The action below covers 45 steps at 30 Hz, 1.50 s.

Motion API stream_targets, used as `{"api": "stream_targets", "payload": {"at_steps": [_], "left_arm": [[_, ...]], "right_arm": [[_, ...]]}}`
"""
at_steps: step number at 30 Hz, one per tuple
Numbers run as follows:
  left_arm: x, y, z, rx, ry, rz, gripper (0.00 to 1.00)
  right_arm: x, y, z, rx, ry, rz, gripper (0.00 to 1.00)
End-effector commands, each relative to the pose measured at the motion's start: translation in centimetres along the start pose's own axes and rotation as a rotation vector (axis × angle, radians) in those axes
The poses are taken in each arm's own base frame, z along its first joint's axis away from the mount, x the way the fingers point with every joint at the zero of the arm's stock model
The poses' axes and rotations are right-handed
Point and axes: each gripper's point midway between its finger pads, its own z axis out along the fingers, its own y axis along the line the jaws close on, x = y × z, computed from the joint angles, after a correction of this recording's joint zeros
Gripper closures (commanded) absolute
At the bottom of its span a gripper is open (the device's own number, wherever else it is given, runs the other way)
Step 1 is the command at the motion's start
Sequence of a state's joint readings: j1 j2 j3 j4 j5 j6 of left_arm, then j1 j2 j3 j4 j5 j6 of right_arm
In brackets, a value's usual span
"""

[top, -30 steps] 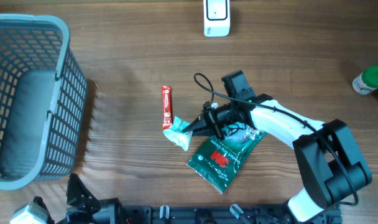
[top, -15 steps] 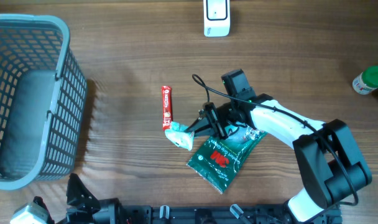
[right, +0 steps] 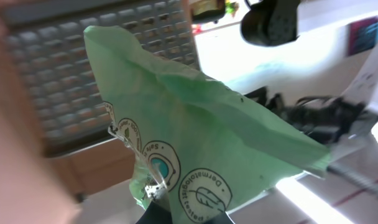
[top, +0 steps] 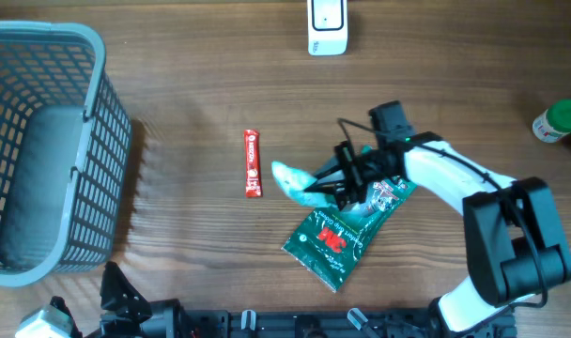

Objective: Scan the item barcode
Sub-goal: 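Lift the wipes pack and turn it over the 3M pack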

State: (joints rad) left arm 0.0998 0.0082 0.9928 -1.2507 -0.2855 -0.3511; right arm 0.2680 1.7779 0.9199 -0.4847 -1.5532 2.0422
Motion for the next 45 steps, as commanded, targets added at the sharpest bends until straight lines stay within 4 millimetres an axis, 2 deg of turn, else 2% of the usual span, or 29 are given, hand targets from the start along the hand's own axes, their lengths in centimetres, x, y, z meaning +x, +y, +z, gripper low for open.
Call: {"api": "stream_targets", "payload": {"at_steps": [1, 7, 9, 11, 17, 25, 28, 30, 32, 34, 35, 40, 42, 45], "left_arm": [[-0.1, -0.2, -0.1, 0.013, -0.002, -0.006, 0.00], [-0.1, -0.2, -0.1, 0.013, -0.002, -0.006, 0.00], [-0.1, -0.2, -0.1, 0.013, -0.002, -0.006, 0.00], [-0.1, -0.2, -0.1, 0.013, -0.002, -0.006, 0.00], [-0.1, -0.2, -0.1, 0.013, -0.002, -0.006, 0.00], [-0.1, -0.2, -0.1, 0.013, -0.002, -0.006, 0.00], [-0.1, -0.2, -0.1, 0.013, -0.002, -0.006, 0.00], [-0.1, -0.2, -0.1, 0.013, -0.002, -0.006, 0.00], [-0.1, -0.2, -0.1, 0.013, -0.002, -0.006, 0.00], [-0.1, -0.2, -0.1, 0.013, -0.002, -0.006, 0.00], [-0.1, -0.2, -0.1, 0.013, -0.002, -0.006, 0.00], [-0.1, -0.2, -0.1, 0.013, -0.002, -0.006, 0.00], [-0.1, -0.2, -0.1, 0.013, -0.002, -0.006, 0.00], [-0.1, -0.2, -0.1, 0.013, -0.002, -0.006, 0.00]], "right_arm": [[1.1, 0.5, -2.6, -0.082, 0.026, 0.112, 0.96], [-0.3, 1.3, -7.2, -0.233, 0.026, 0.461, 0.96], [-0.9, 1.2, -8.2, -0.256, 0.050, 0.594, 0.96], [-1.1, 0.6, -8.4, -0.253, 0.068, 0.704, 0.95], [-2.2, 0.3, -8.3, -0.258, 0.014, 0.730, 0.95], [-1.9, 0.0, -8.3, -0.252, 0.023, 0.744, 0.96], [-2.2, 0.7, -8.5, -0.262, 0.000, 0.589, 0.96], [-2.0, 1.4, -8.6, -0.268, -0.012, 0.360, 0.96], [-0.6, 1.6, -8.5, -0.265, 0.017, 0.036, 0.96], [-0.7, 1.3, -8.2, -0.255, -0.018, -0.146, 0.96], [-1.1, 1.2, -8.1, -0.246, -0.050, -0.211, 0.96], [-6.6, 0.6, -7.8, -0.062, -0.399, -0.613, 0.96], [-7.5, 1.0, -7.5, -0.013, -0.459, -0.712, 0.96], [-7.8, 3.5, -7.0, 0.010, -0.523, -0.966, 0.95]]}}
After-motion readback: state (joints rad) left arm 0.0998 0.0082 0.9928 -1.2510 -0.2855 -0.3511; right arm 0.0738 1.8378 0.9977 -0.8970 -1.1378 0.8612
